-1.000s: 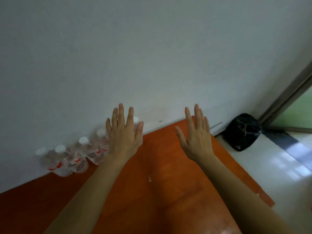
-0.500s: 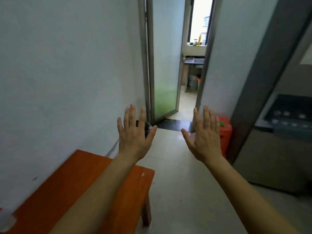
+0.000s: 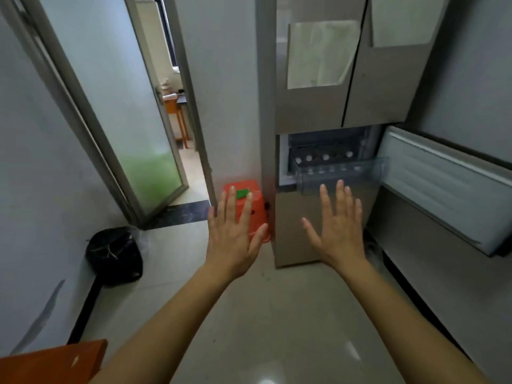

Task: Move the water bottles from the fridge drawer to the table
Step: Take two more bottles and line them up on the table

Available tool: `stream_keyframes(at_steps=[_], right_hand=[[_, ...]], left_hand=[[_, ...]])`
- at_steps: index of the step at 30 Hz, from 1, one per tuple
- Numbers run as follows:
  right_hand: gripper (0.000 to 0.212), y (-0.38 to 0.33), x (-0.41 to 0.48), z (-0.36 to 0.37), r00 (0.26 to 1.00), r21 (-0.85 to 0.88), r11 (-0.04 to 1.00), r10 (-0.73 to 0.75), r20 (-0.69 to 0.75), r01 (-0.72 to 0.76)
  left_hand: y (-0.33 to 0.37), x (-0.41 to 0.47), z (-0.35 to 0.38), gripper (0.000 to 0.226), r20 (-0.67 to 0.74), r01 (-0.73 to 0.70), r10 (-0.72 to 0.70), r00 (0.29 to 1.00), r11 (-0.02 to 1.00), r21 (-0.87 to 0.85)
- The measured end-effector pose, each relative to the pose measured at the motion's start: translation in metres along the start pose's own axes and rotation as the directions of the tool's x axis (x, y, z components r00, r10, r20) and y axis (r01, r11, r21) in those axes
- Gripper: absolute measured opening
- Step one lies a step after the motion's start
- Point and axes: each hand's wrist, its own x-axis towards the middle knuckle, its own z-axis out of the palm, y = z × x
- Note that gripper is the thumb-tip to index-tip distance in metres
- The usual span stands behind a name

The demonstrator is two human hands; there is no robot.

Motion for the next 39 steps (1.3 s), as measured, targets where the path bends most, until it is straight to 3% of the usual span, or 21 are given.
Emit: stream_keyframes(at_steps=[9,18,24,28,32,39], right_hand=[[0.085,0.122,0.084,0.072,0.987,-0.118,0.989,0.104,0.126,-0.089],[0.076,0.224,0.232,0.098,0.966,-0.192,0.962,0.221,0.134,-0.194],[0.079,0.284,0.29,0.129,0.937,-0.189,0.947,0.295,0.189,-0.26],[0.08,0.321,0.329,0.165,0.936,-0.167,0.964,0.243,0.253,-0.205],[0.073,0.364,0.385,0.21,0.899,-0.141,0.981,0.18,0.399,-0.133],[0.067,0.402,0.471,0.274,0.778,0.048,0.999,-0.04,0.627,0.013]], left_hand=[[0.053,0.139,0.134,0.074,0.119,-0.028,0.034,0.992,0.998,-0.054],[0.108,0.329,0.21,0.072,0.242,-0.114,0.136,0.961,0.988,-0.105],[0.148,0.409,0.261,0.071,0.318,-0.118,0.156,0.935,0.984,-0.137],[0.161,0.439,0.302,0.071,0.383,-0.072,0.122,0.916,0.987,-0.143],[0.175,0.471,0.349,0.07,0.485,0.037,-0.01,0.874,0.998,-0.047],[0.182,0.511,0.395,0.068,0.53,0.223,-0.228,0.817,0.972,0.075]])
